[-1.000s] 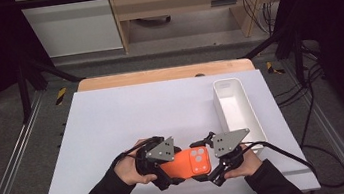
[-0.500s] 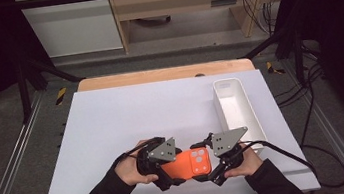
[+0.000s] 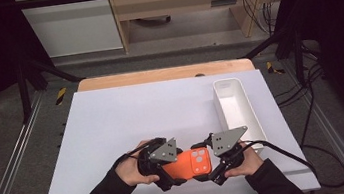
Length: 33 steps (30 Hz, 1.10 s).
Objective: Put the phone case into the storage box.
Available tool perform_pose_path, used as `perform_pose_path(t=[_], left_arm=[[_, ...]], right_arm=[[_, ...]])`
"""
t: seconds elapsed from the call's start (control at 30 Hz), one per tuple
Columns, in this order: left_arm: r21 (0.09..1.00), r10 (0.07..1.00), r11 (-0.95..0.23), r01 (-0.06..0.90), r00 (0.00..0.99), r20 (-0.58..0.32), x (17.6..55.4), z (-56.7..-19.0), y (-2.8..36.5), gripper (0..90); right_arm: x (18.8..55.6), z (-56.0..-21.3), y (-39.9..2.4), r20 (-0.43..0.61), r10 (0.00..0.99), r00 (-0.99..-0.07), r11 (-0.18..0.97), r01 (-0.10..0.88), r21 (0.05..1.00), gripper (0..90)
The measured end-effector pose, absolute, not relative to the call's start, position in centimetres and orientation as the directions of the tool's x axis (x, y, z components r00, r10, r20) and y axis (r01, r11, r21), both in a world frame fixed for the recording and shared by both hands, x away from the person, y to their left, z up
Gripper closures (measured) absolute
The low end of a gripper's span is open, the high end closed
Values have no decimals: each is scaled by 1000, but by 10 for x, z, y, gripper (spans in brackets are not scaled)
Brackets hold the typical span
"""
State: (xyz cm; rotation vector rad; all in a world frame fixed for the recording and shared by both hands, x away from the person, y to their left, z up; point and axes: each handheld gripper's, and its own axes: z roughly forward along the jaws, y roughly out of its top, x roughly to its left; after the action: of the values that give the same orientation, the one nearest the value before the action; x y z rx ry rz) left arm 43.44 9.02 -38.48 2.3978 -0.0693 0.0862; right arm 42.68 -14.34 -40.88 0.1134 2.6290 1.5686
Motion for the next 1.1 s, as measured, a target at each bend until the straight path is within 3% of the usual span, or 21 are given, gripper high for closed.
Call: perform_pose_path(t=[0.4,1.1], left_arm=[[689,-48,-715,-118,992,120,432,-383,93,155],[674,-55,-733,-92,996,76,432,-386,90,155]], right_arm=[[425,-409,-143,-46,90,-995,447,-1,894,149],[425,-412,-141,-25,64,-998,460,7,888,165]])
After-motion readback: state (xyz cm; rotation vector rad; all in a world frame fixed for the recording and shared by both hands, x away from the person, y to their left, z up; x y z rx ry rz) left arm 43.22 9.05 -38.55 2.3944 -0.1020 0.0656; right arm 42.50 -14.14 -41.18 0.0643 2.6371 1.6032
